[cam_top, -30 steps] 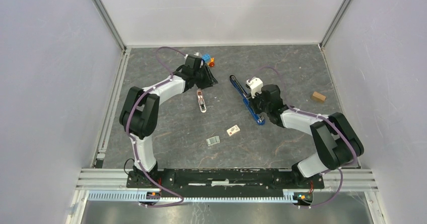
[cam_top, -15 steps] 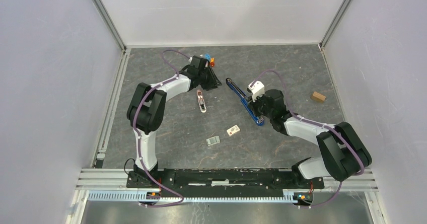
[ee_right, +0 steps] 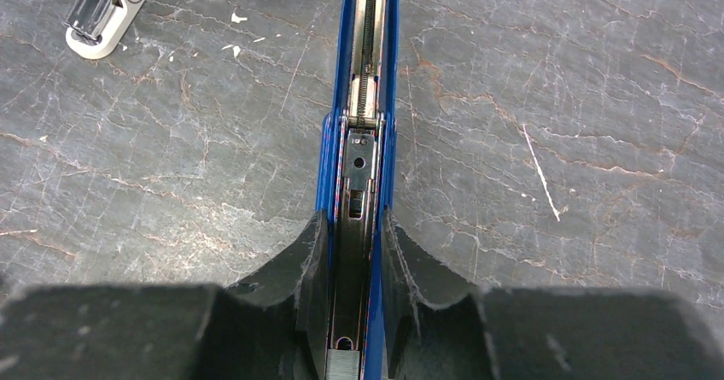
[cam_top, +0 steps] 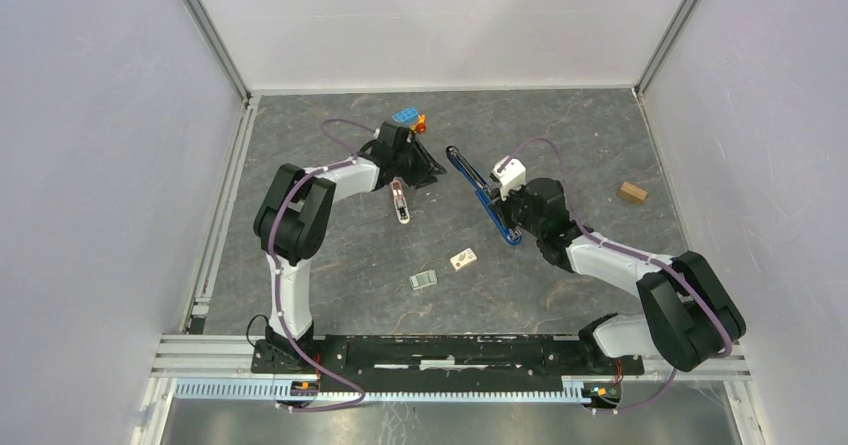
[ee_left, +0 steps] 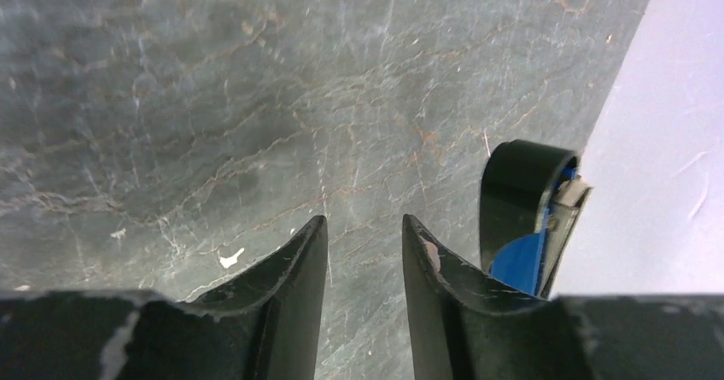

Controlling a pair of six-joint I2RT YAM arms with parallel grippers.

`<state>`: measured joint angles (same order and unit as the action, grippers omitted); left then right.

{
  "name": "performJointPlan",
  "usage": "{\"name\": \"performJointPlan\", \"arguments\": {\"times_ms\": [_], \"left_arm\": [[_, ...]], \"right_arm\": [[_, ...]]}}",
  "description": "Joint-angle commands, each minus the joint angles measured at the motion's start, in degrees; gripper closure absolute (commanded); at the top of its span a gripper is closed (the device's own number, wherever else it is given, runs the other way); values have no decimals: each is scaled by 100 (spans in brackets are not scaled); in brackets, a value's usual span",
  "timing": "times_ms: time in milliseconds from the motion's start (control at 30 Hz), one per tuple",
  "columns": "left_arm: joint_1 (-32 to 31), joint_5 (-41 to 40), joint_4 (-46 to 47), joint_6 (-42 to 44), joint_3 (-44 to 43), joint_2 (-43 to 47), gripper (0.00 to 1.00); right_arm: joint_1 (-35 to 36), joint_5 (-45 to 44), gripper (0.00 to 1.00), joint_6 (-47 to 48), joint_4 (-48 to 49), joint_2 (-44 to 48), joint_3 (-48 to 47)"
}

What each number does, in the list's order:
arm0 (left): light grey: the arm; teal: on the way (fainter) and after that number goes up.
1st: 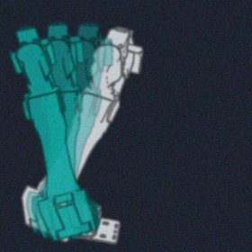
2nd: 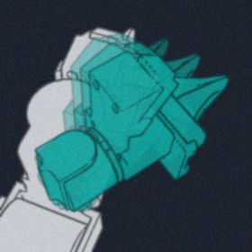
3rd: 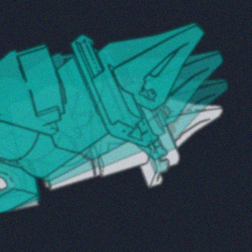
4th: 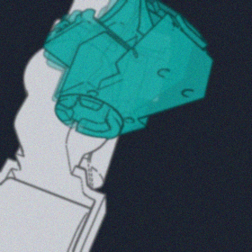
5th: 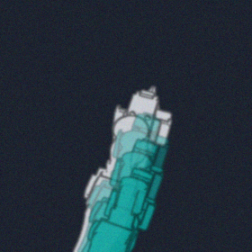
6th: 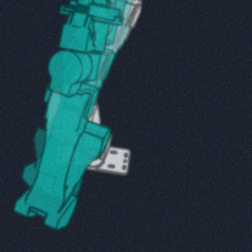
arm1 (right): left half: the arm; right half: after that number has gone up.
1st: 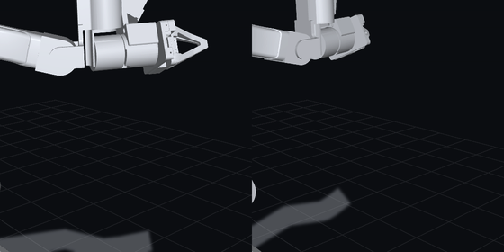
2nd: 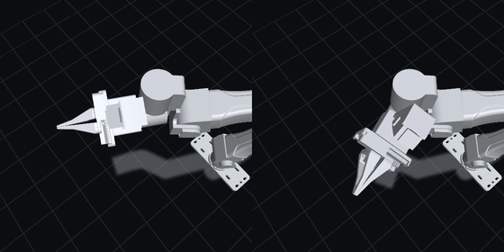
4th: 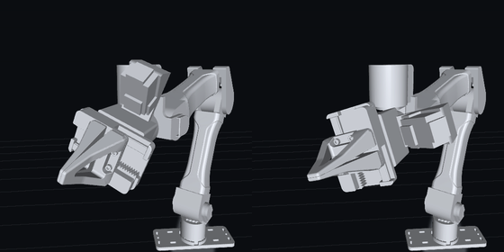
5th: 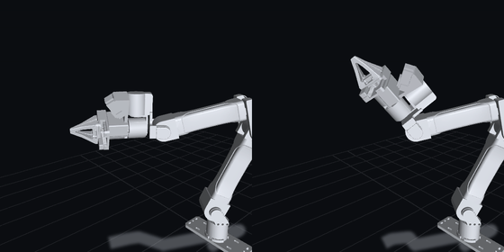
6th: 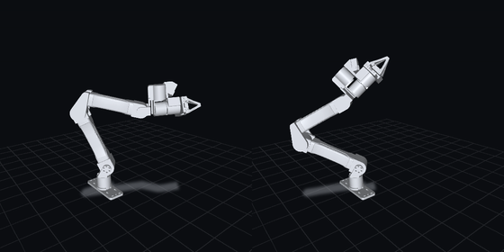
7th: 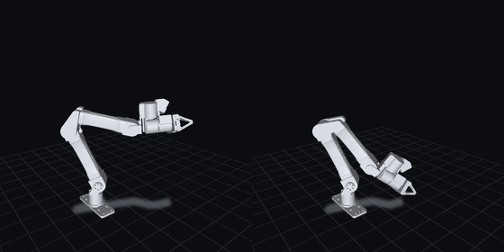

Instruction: Load the staples into the stapler

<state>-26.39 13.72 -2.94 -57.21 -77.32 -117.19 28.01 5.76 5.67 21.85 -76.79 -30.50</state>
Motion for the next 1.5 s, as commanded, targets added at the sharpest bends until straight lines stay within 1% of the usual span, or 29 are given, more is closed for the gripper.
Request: {"name": "performJointPlan", "arguments": {"times_ms": [0, 133, 200, 233, 267, 300, 333, 367, 533, 633, 700, 867, 933, 1000, 1067, 1233, 1333, 1467], "left_arm": [[-20, 509, 1459, -949, 562, 190, 52], [33, 689, 2311, -1103, 855, 516, 33], [52, 805, 2719, -1313, 963, 590, 28], [49, 805, 2853, -1452, 1049, 640, 25], [49, 770, 3011, -1572, 1136, 680, 20], [52, 724, 3108, -1707, 1254, 735, 12], [55, 680, 3151, -1793, 1359, 795, 8], [45, 640, 3168, -1839, 1419, 836, 7], [34, 615, 3493, -1891, 1596, 955, 5], [-10, 672, 3482, -1661, 1463, 932, 3], [-64, 686, 3536, -1659, 1451, 876, 3], [-178, 754, 3938, -1732, 1453, 619, 2], [-206, 982, 4163, -1772, 1293, 402, 2], [-230, 1142, 4187, -1837, 1122, 184, 3], [-228, 1073, 4277, -1888, 1199, 147, 4], [-241, 896, 4249, -1696, 1381, 248, 5], [-253, 988, 4590, -1797, 1404, 89, 5], [-259, 1024, 5345, -2111, 1483, -215, 9]], "right_arm": [[71, -124, 100, -5, 606, 251, -131], [72, -111, 100, -13, 524, 350, -157], [78, -123, 100, -19, 499, 393, -151], [79, -171, 100, -27, 453, 408, -165], [77, -215, 100, -31, 411, 398, -195], [76, -261, 100, -35, 350, 386, -216], [79, -302, 100, -40, 285, 370, -260], [78, -320, 100, -46, 241, 344, -284], [79, -340, 100, -118, 213, 349, -298], [75, -292, 100, -152, 172, 351, -349], [76, -295, 100, -179, 209, 404, -343], [82, -215, 100, -223, 224, 496, -343], [82, -126, 100, -233, 231, 499, -338], [82, -49, 100, -319, 335, 498, -288], [81, -18, 100, -406, 451, 531, -214], [75, -74, 100, -429, 527, 613, -139], [82, -75, 100, -452, 501, 639, -124], [82, 63, 100, -511, 597, 611, -45]]}}
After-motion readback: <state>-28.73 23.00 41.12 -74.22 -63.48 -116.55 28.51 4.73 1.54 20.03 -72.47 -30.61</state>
